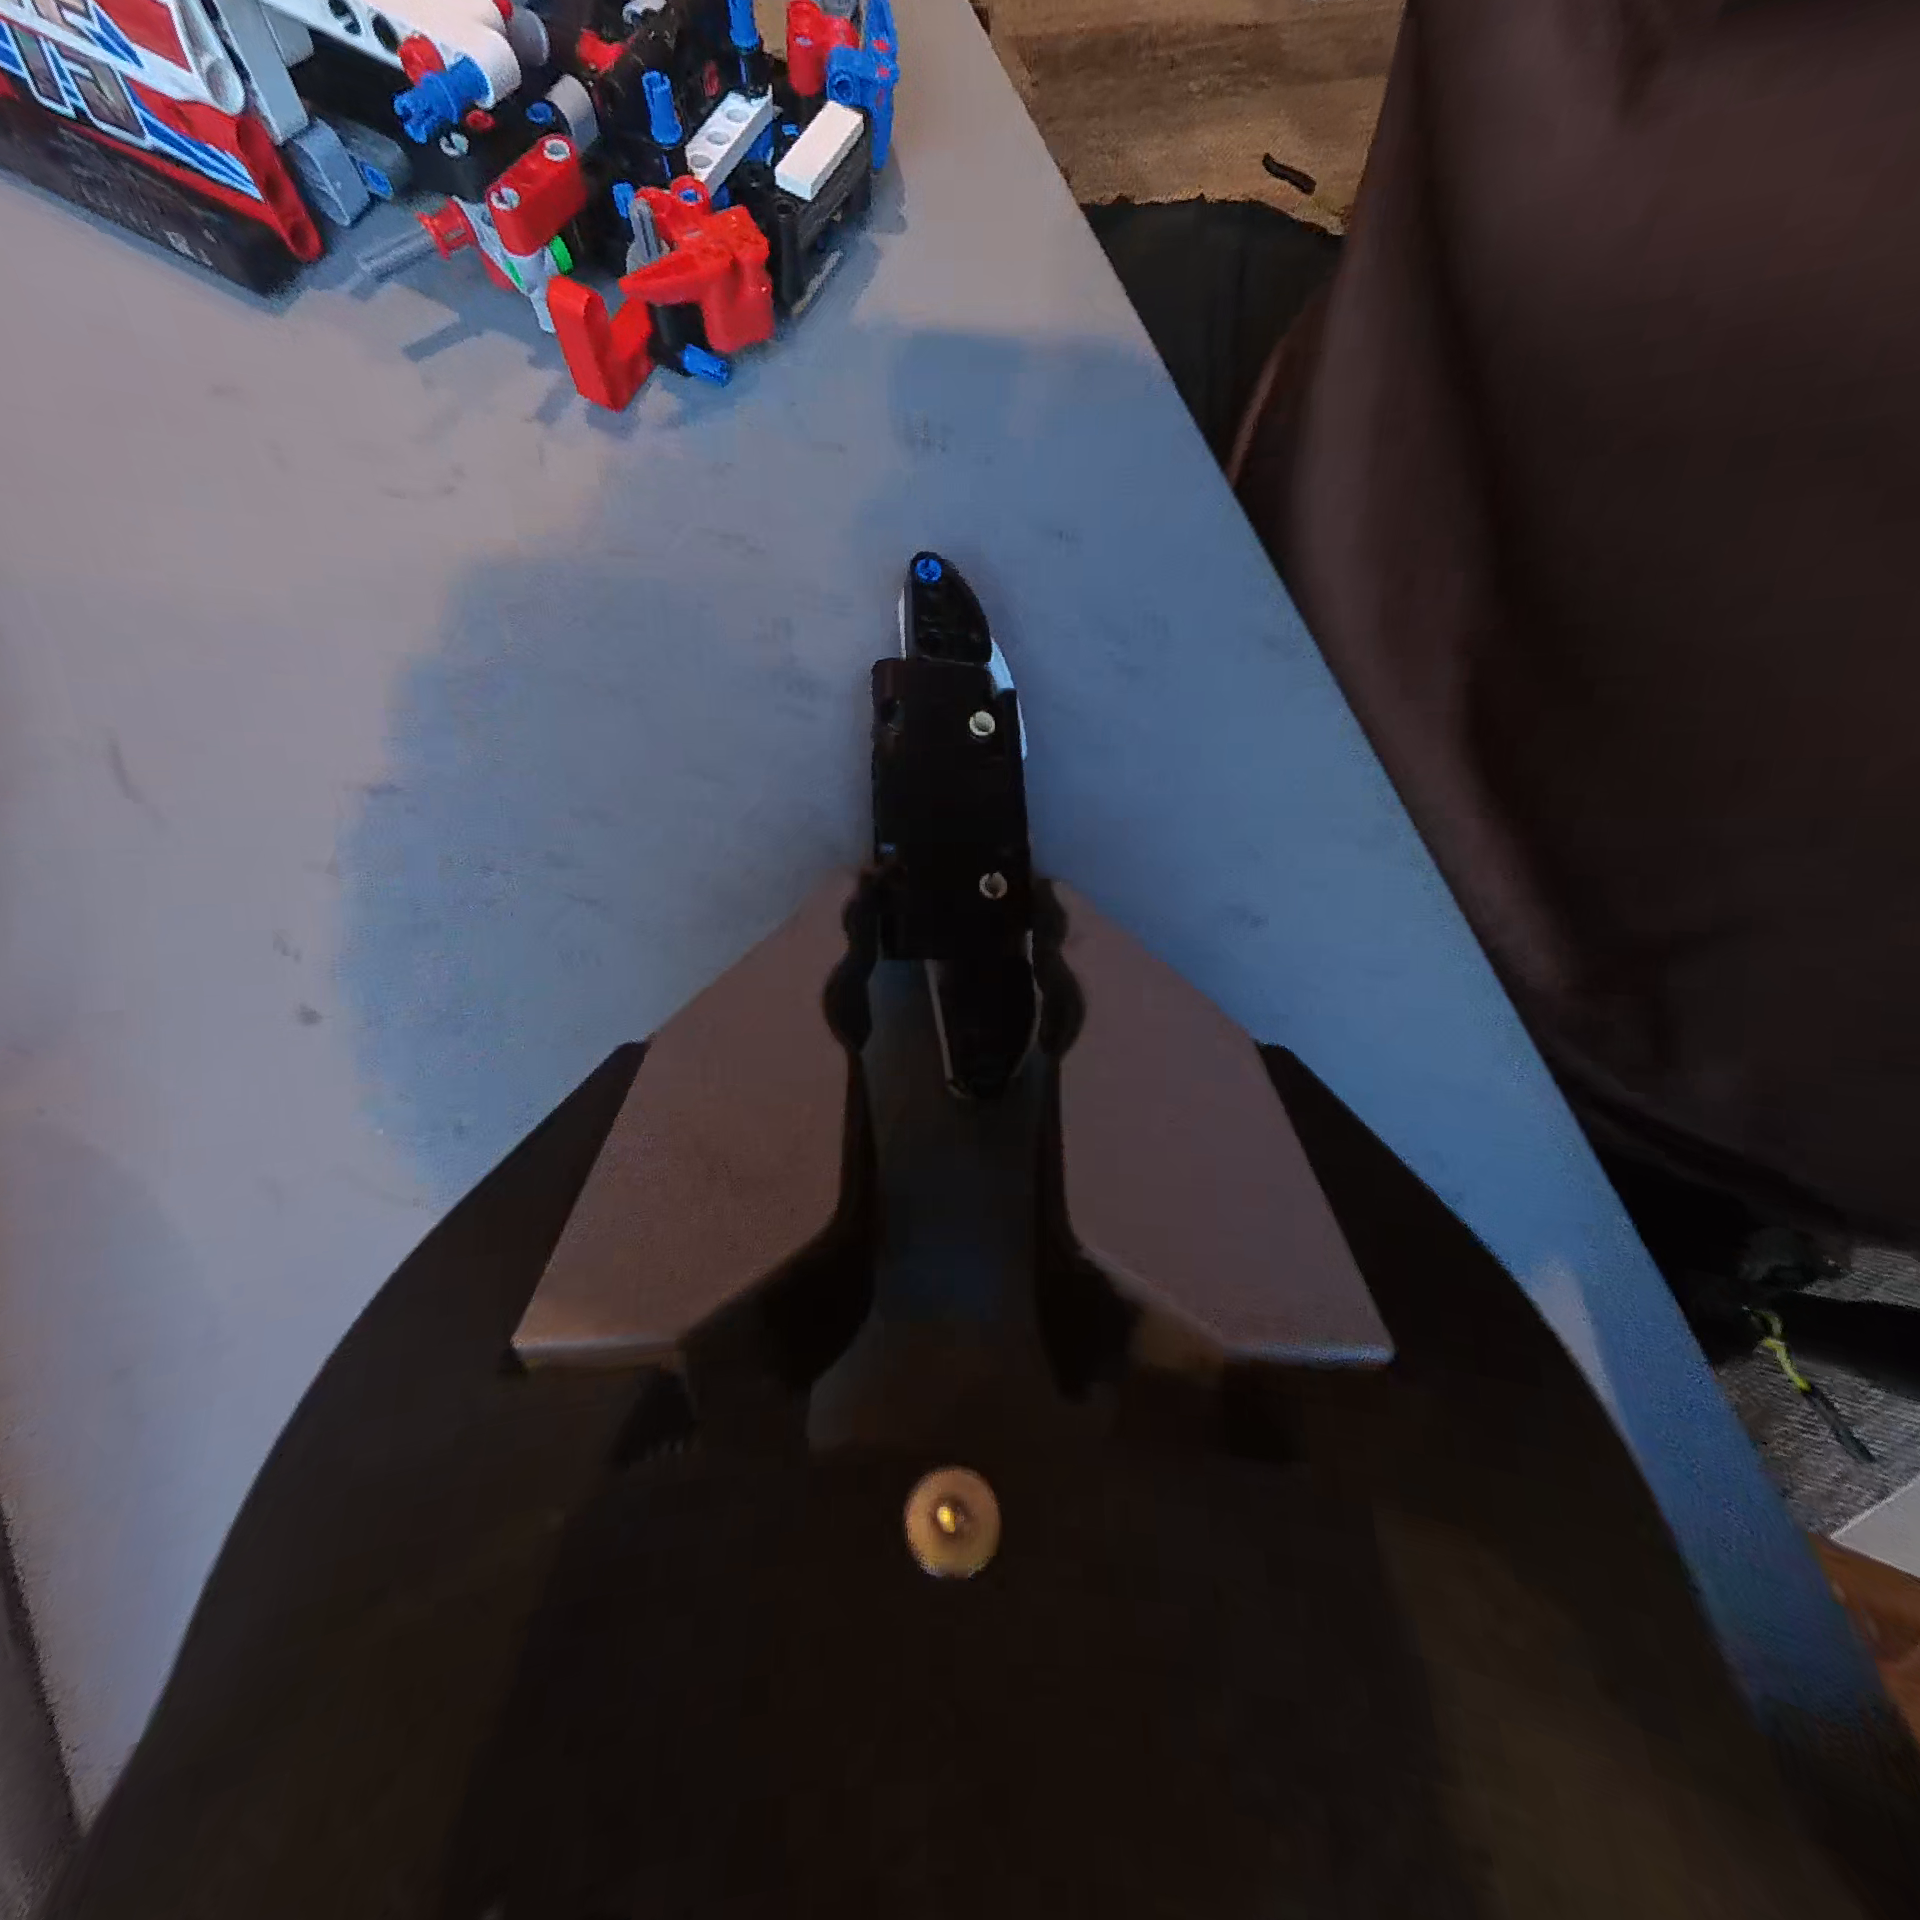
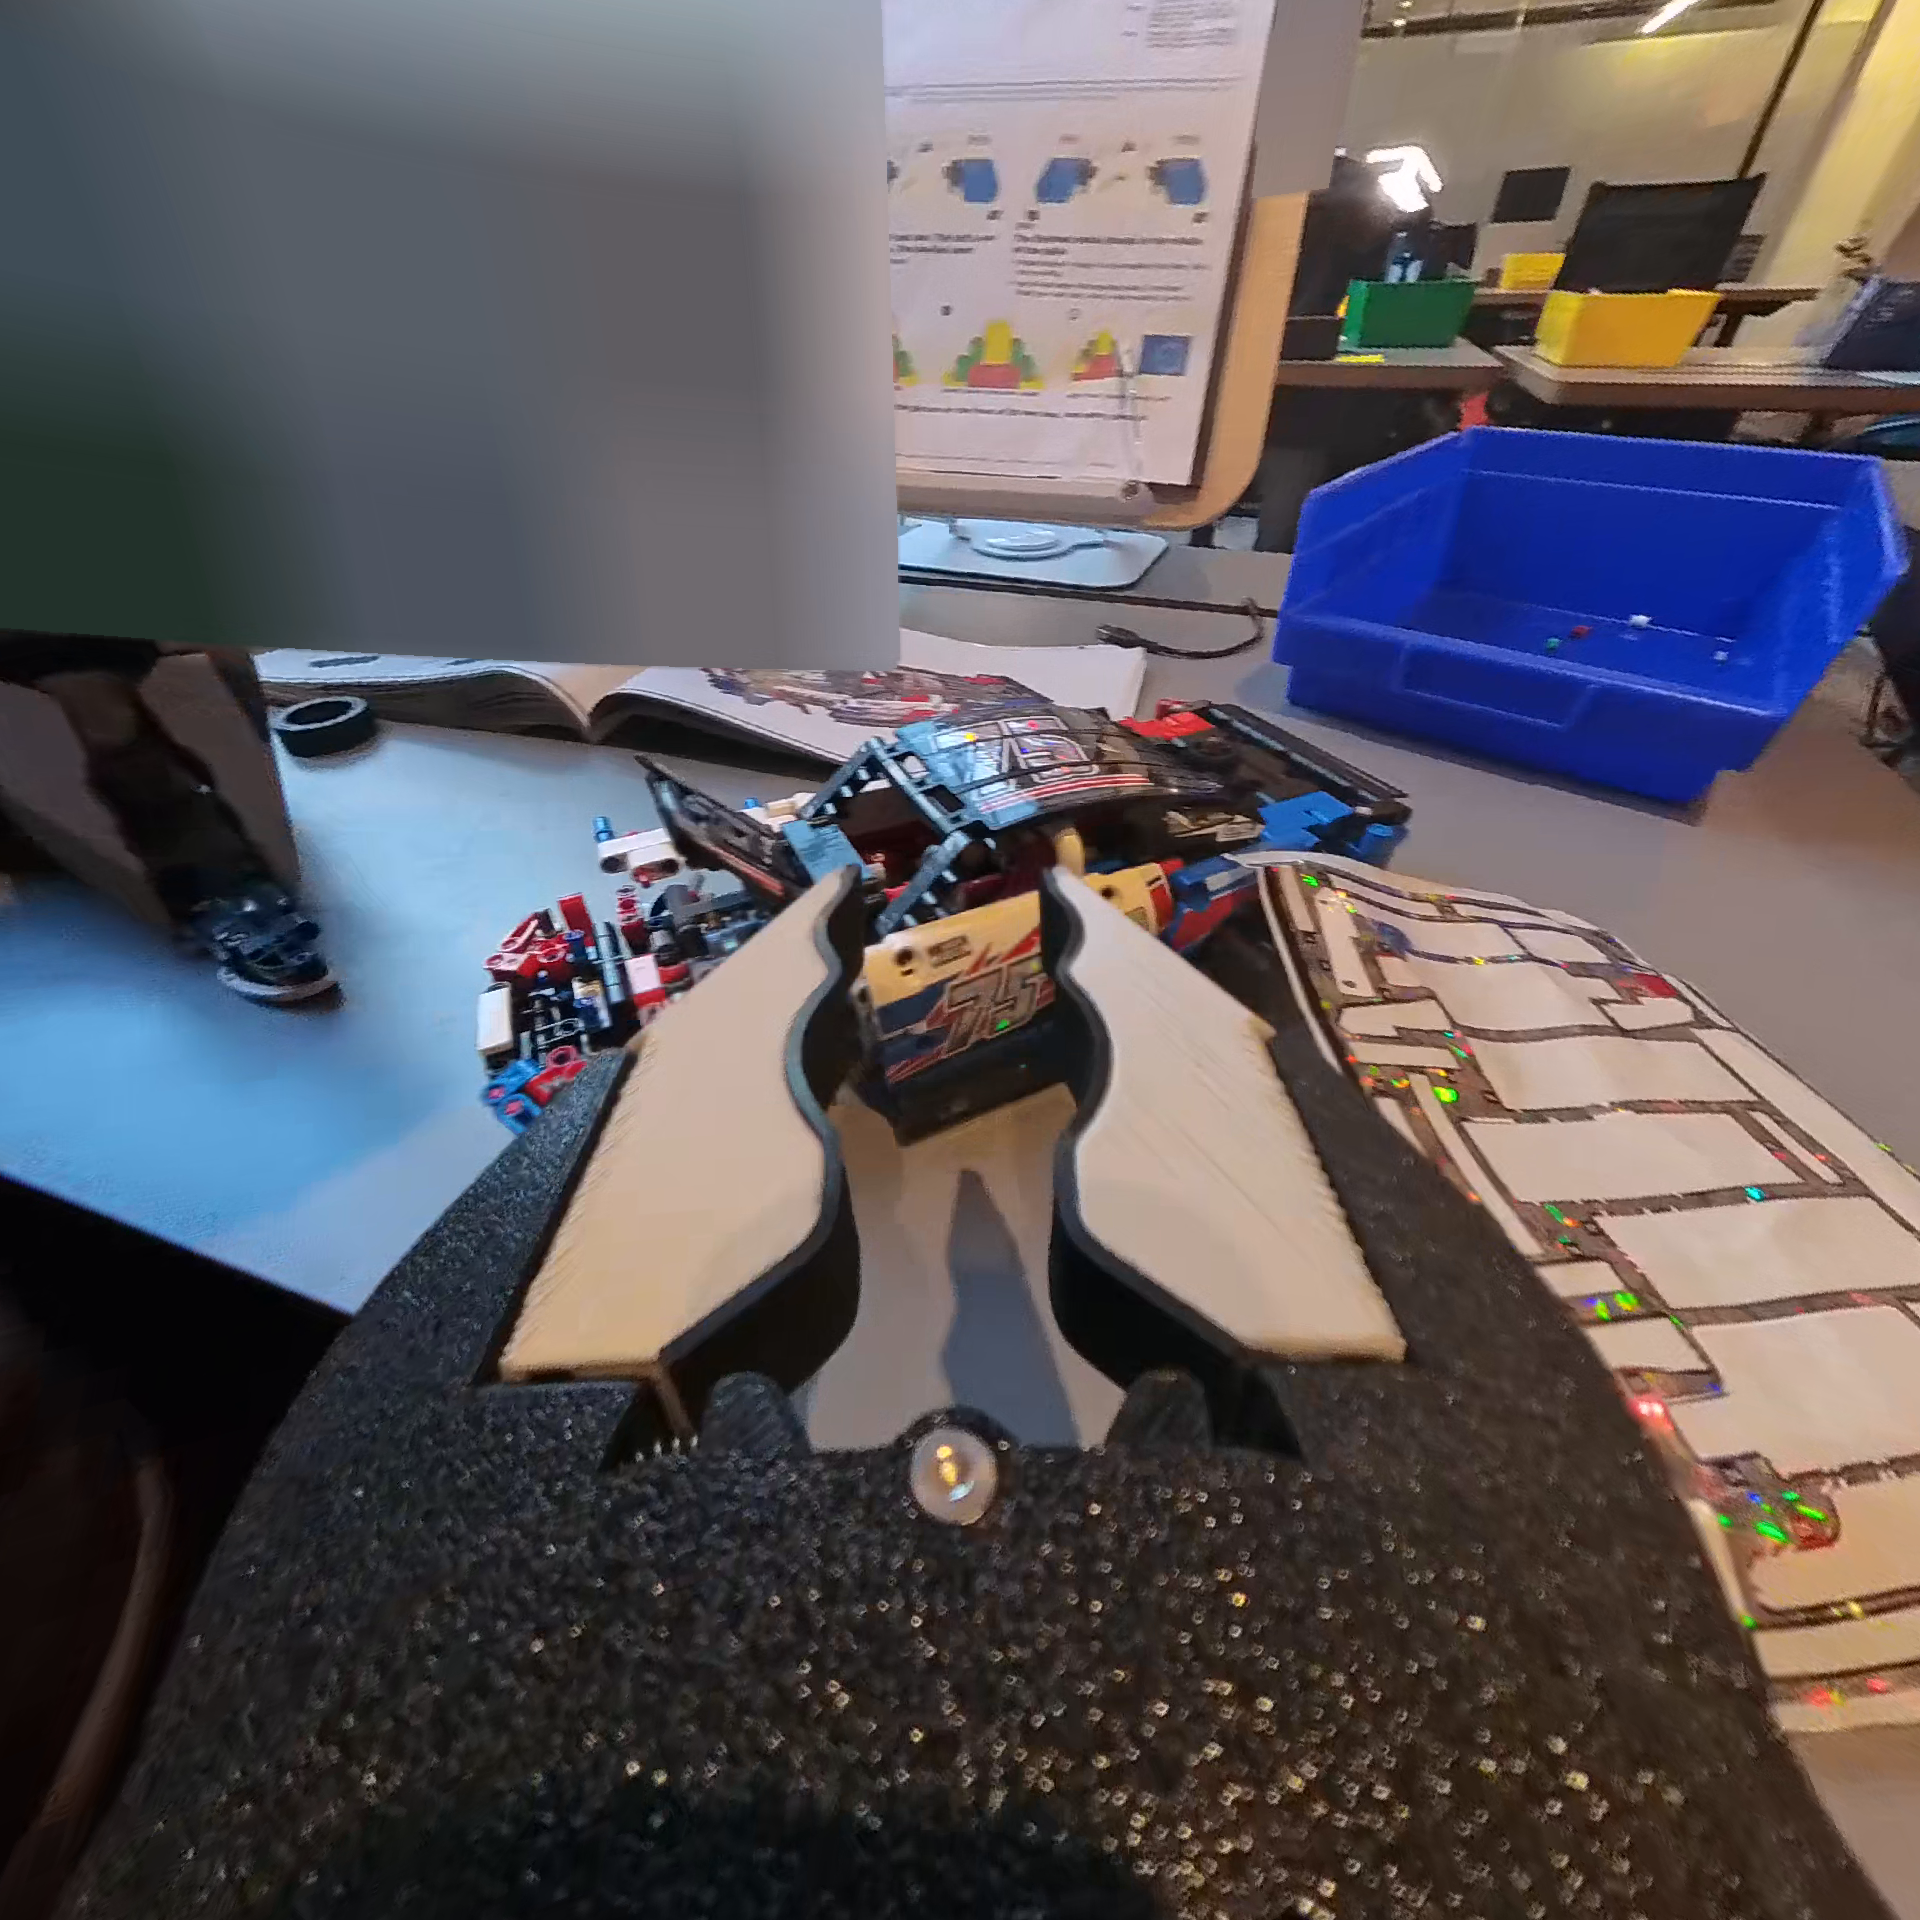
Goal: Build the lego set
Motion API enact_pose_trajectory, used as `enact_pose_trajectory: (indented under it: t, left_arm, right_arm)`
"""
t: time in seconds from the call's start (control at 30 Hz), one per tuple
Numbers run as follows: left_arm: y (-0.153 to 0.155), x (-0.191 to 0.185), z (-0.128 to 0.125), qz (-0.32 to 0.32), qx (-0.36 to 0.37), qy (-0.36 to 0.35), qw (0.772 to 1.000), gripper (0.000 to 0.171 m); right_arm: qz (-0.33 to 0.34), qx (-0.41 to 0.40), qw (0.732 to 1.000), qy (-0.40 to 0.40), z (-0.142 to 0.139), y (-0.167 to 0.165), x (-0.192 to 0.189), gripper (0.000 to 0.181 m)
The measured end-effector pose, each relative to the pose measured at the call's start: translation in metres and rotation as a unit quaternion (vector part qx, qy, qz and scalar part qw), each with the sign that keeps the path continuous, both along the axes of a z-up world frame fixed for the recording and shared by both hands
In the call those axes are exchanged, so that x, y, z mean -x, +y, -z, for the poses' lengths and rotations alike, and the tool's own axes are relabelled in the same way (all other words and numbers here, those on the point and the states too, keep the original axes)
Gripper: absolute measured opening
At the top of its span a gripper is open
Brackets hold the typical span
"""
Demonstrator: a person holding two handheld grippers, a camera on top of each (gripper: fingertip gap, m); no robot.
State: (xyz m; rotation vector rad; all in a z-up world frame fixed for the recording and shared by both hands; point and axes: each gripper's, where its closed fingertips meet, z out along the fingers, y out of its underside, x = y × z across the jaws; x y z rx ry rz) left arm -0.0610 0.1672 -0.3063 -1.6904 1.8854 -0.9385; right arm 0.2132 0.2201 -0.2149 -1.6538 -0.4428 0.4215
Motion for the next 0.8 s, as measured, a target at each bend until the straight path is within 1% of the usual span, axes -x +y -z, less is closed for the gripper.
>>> enact_pose_trajectory:
  t: [0.1, 0.2, 0.47, 0.6, 0.7, 0.8]
  left_arm:
    - [0.001, -0.006, 0.000, 0.004, -0.009, -0.002, 1.000, 0.028]
    - [0.001, -0.010, 0.000, 0.007, -0.013, -0.003, 1.000, 0.028]
    - [0.001, -0.011, 0.000, 0.008, -0.025, -0.005, 1.000, 0.028]
    - [0.001, -0.011, -0.001, 0.008, -0.033, -0.008, 0.999, 0.027]
    - [0.003, -0.013, -0.007, 0.002, -0.036, -0.029, 0.999, 0.027]
    - [0.006, -0.018, -0.020, -0.010, -0.015, -0.067, 0.998, 0.027]
  right_arm:
    - [0.019, 0.004, 1.000, 0.008, 0.003, 0.007, -0.009, 0.032]
    - [0.023, 0.014, 1.000, 0.015, 0.008, 0.012, -0.012, 0.032]
    - [-0.011, 0.035, 0.998, 0.045, 0.012, 0.022, -0.001, 0.035]
    - [-0.024, 0.039, 0.998, 0.039, 0.012, 0.022, 0.005, 0.035]
    - [-0.039, 0.032, 0.998, 0.034, 0.006, 0.018, 0.012, 0.034]
    - [-0.064, 0.023, 0.997, 0.023, -0.001, 0.011, 0.025, 0.034]
